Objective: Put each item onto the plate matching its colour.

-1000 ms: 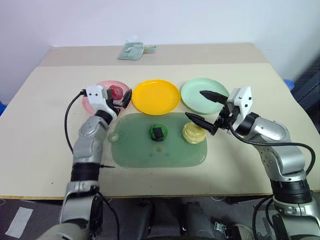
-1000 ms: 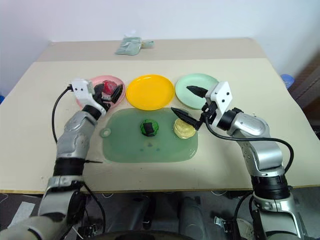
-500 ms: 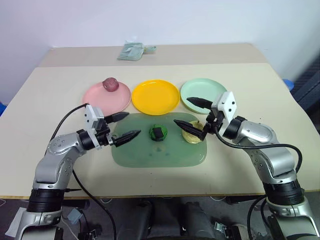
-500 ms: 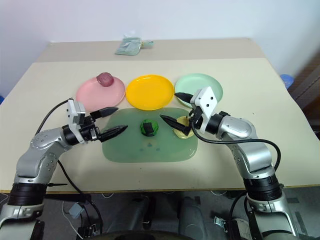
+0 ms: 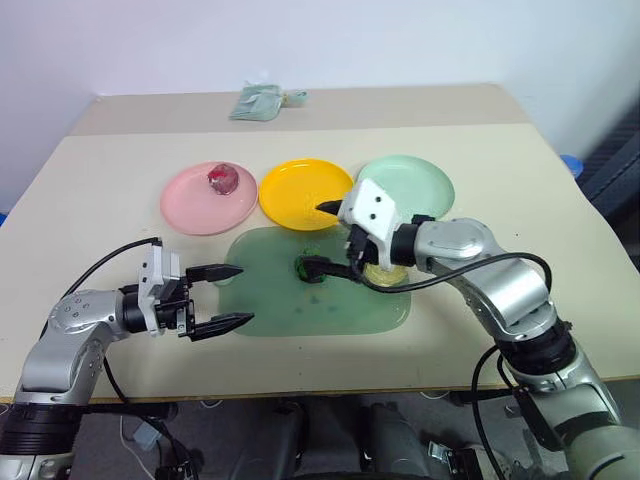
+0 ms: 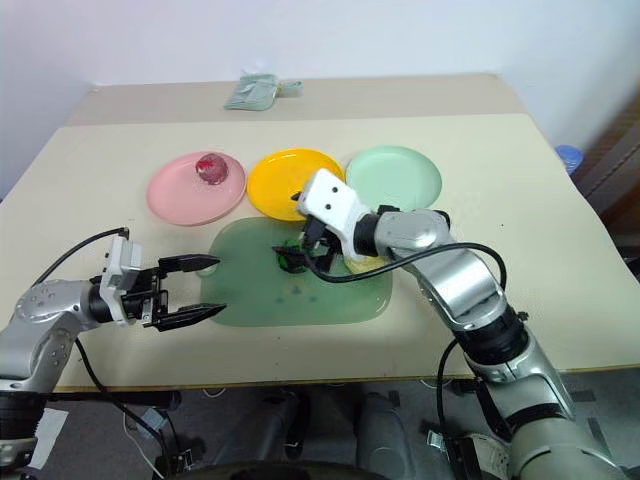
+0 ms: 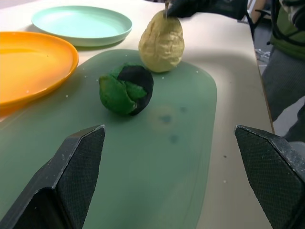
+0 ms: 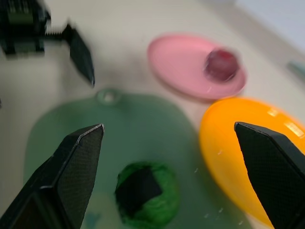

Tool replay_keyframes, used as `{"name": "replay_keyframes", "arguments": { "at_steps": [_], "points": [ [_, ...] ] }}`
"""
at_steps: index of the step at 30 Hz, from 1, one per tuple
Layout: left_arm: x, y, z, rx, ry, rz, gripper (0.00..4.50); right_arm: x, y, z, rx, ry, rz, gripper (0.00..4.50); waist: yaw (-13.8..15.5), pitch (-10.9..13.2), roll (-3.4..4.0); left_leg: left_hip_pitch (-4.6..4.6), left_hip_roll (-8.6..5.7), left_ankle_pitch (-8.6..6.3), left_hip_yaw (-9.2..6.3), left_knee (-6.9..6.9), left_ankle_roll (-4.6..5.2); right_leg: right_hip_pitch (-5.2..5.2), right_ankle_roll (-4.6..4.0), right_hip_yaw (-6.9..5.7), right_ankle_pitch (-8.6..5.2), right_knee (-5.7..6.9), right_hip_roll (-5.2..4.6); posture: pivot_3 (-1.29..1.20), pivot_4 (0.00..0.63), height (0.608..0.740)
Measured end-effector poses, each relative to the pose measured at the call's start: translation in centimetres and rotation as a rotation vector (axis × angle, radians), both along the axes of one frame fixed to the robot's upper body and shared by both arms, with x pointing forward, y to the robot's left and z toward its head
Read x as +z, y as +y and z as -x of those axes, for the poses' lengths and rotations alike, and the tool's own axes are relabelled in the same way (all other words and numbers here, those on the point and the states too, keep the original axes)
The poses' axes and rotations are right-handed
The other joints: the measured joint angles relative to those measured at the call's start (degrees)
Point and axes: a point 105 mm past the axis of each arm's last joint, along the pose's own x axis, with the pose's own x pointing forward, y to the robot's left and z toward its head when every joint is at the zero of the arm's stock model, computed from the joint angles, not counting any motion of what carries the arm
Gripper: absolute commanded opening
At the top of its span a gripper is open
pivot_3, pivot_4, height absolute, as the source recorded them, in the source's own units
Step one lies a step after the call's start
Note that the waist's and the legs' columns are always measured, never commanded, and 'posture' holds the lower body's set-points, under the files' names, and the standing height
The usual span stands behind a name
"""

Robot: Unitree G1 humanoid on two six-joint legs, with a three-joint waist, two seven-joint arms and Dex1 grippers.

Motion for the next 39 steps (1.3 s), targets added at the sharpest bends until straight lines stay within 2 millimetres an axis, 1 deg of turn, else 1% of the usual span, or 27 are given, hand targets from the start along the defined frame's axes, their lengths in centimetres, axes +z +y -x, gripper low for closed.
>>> {"name": "replay_keyframes", "arguments": {
  "at_steps": [2,4,6,11,19,22,23,25,26,27,29,31,33,36,37,39],
  "points": [
    [-0.2,0.1,0.2,0.004,0.004,0.0,4.43,-1.3,0.4,-0.4,-0.002,0.007,0.083,4.5,-0.01,0.0,0.0,0.0,0.01,0.01,0.0,0.0,-0.01,-0.03,0.0,0.0,0.0,0.02,0.01,0.0,0.15,0.74],
    [-0.5,0.2,0.3,0.012,0.011,0.001,4.43,-2.6,0.4,-0.9,-0.017,0.023,0.139,4.5,-0.06,0.0,0.0,0.0,0.01,0.01,0.0,-0.01,-0.01,-0.03,0.0,0.0,0.0,0.02,0.01,0.0,0.15,0.74],
    [-0.5,0.3,0.4,0.021,0.011,0.001,4.43,-3.3,0.5,-1.4,-0.028,0.032,0.176,4.5,-0.13,0.0,0.0,0.0,0.0,0.01,0.0,0.0,-0.02,-0.04,0.0,0.0,0.0,0.02,0.01,0.0,0.15,0.74],
    [-0.6,0.4,0.9,0.031,0.004,-0.004,4.43,-3.2,1.5,-2.1,-0.016,0.015,0.21,4.5,-0.75,0.0,0.0,0.0,0.01,0.01,0.0,-0.05,-0.03,-0.05,0.0,0.0,0.0,0.03,0.02,0.0,0.15,0.74],
    [-1.0,0.9,2.0,0.057,0.012,-0.011,4.43,-5.6,1.5,-2.8,-0.01,0.072,0.276,4.5,-0.79,0.01,0.01,0.0,0.0,0.02,0.0,-0.05,-0.03,-0.07,0.0,0.0,0.01,0.04,0.02,0.0,0.15,0.74],
    [-0.8,1.0,2.1,0.063,0.006,-0.013,4.5,-6.0,1.4,-2.9,-0.003,0.084,0.287,3.61,-0.76,0.01,0.01,0.0,0.0,0.01,0.01,-0.05,-0.04,-0.06,0.0,0.0,0.01,0.04,0.02,0.0,0.15,0.74],
    [-0.8,1.0,2.1,0.062,0.004,-0.013,4.5,-6.1,1.5,-2.9,0.001,0.087,0.287,3.2,-0.78,0.0,0.01,0.0,0.0,0.01,0.01,-0.05,-0.04,-0.06,0.0,0.0,0.01,0.04,0.02,0.0,0.15,0.74],
    [-0.7,0.9,2.1,0.063,-0.003,-0.013,4.5,-6.1,1.8,-2.8,0.013,0.086,0.282,2.15,-0.8,0.01,0.02,0.0,0.0,0.01,0.01,-0.06,-0.04,-0.07,0.0,0.0,0.01,0.04,0.03,0.0,0.15,0.74],
    [-0.6,0.8,2.1,0.063,-0.008,-0.012,4.5,-6.0,2.0,-2.8,0.017,0.086,0.279,1.73,-0.82,0.01,0.02,0.0,0.0,0.01,0.01,-0.07,-0.04,-0.07,0.0,0.0,0.01,0.04,0.03,0.0,0.15,0.74],
    [-0.5,0.8,2.2,0.066,-0.011,-0.006,4.5,-6.0,2.1,-2.7,0.021,0.087,0.275,1.41,-0.81,0.01,0.02,0.0,0.01,0.01,0.01,-0.06,-0.04,-0.07,0.0,0.0,0.01,0.04,0.03,0.0,0.15,0.74],
    [-0.5,0.7,2.2,0.082,-0.006,0.018,4.5,-5.8,2.2,-2.7,0.021,0.092,0.263,1.37,-0.81,0.01,0.02,0.0,0.0,0.01,0.01,-0.06,-0.04,-0.08,0.0,0.0,0.01,0.04,0.03,0.0,0.15,0.74],
    [-0.5,0.7,2.0,0.114,0.004,0.049,4.5,-5.3,2.0,-2.8,0.008,0.104,0.23,1.37,-0.79,0.01,0.03,0.0,0.01,0.02,0.01,-0.06,-0.04,-0.08,0.0,0.0,0.01,0.05,0.03,0.0,0.15,0.74],
    [-0.5,0.7,1.5,0.165,0.011,0.084,4.5,-3.6,2.2,-2.9,-0.007,0.12,0.138,1.37,-0.68,0.01,0.03,0.0,0.0,0.02,0.0,-0.05,-0.04,-0.07,0.0,0.01,0.01,0.07,0.03,0.0,0.15,0.74],
    [0.1,0.6,0.0,0.263,-0.025,0.131,4.5,0.4,2.5,-2.9,-0.025,0.101,-0.046,1.37,-0.62,0.01,0.02,0.0,0.0,0.02,0.0,-0.02,-0.05,-0.07,0.01,0.01,0.01,0.09,0.03,0.0,0.15,0.74],
    [0.4,0.5,-0.8,0.301,-0.044,0.15,4.5,2.0,2.4,-3.2,-0.034,0.079,-0.1,1.37,-0.58,0.01,0.03,0.0,-0.01,0.02,0.0,-0.01,-0.05,-0.06,0.01,0.0,0.02,0.11,0.03,0.0,0.15,0.74],
    [0.7,-0.3,-1.9,0.348,-0.065,0.18,4.5,5.0,1.3,-4.1,-0.074,0.006,-0.178,1.37,-0.39,-0.02,-0.02,0.0,-0.03,0.02,0.0,0.03,-0.05,-0.04,0.02,0.0,0.02,0.1,0.03,0.0,0.15,0.74]
  ]
}}
